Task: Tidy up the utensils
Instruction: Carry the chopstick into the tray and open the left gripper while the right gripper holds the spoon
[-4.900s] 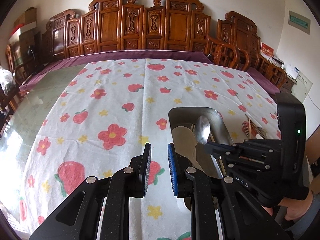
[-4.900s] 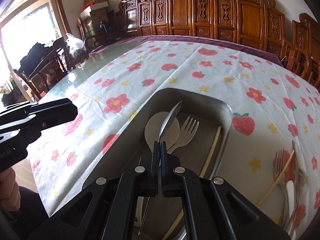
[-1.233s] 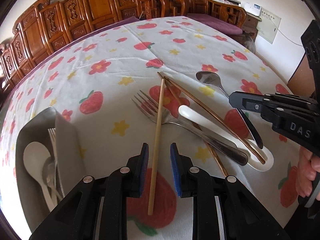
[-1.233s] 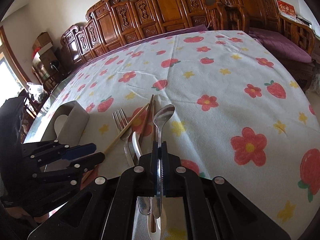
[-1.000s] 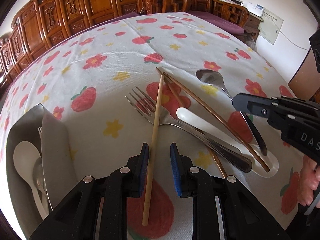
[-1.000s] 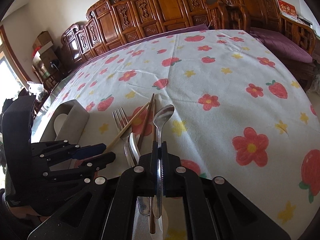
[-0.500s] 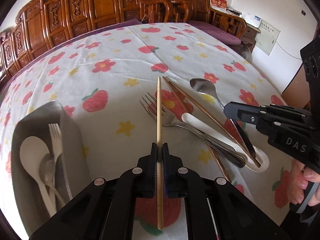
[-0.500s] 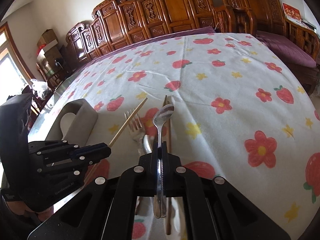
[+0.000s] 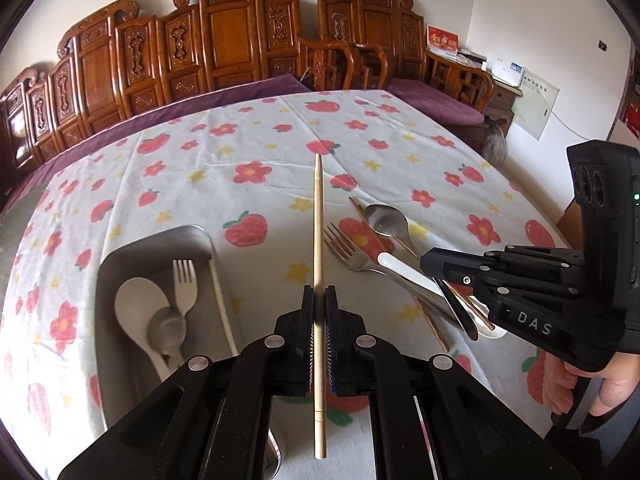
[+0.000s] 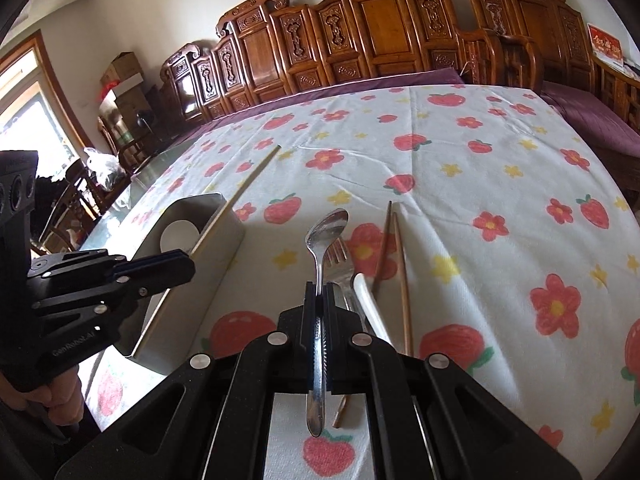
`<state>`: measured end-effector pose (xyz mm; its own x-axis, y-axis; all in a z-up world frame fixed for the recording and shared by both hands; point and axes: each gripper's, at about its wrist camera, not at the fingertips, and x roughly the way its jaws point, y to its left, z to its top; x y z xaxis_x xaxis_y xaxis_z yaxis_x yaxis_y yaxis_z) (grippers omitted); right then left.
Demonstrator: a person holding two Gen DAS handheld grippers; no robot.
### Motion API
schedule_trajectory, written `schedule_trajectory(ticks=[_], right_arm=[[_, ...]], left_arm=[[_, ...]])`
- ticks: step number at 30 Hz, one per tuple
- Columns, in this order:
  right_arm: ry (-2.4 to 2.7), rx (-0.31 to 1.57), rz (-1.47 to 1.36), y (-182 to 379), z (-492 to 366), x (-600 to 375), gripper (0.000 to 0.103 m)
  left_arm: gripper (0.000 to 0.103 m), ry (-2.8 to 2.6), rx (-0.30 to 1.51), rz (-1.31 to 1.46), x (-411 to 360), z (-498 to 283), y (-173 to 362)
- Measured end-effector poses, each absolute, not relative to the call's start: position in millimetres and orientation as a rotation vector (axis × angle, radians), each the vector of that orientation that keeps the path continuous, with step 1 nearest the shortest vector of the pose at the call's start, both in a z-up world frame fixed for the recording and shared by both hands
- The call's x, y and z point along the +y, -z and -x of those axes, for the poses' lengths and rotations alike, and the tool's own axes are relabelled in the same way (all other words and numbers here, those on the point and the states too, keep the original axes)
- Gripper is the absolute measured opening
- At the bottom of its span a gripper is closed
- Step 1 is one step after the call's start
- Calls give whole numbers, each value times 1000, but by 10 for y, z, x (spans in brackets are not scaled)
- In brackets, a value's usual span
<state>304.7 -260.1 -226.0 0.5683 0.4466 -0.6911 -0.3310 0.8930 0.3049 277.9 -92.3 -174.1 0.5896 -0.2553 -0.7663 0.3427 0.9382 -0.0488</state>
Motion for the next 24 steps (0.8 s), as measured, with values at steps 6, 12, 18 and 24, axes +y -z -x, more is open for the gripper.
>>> schedule_trajectory(ticks=[6, 12, 18, 24], right_arm=[[-472, 849, -143, 2250, -3027, -2548, 4], [-492, 844, -138, 2221, -2983, -2470, 4], [-526, 829, -133, 2160, -2926, -2365, 4], [-548, 816, -119, 2107, -2879, -2272, 4]], left_arm=[[4, 326, 861, -93, -753, -2667, 1665], [4, 303, 857, -76, -561, -2597, 1620], [4, 278, 861, -57, -367, -2530, 1585], [4, 253, 888, -45, -181, -2527, 1657]])
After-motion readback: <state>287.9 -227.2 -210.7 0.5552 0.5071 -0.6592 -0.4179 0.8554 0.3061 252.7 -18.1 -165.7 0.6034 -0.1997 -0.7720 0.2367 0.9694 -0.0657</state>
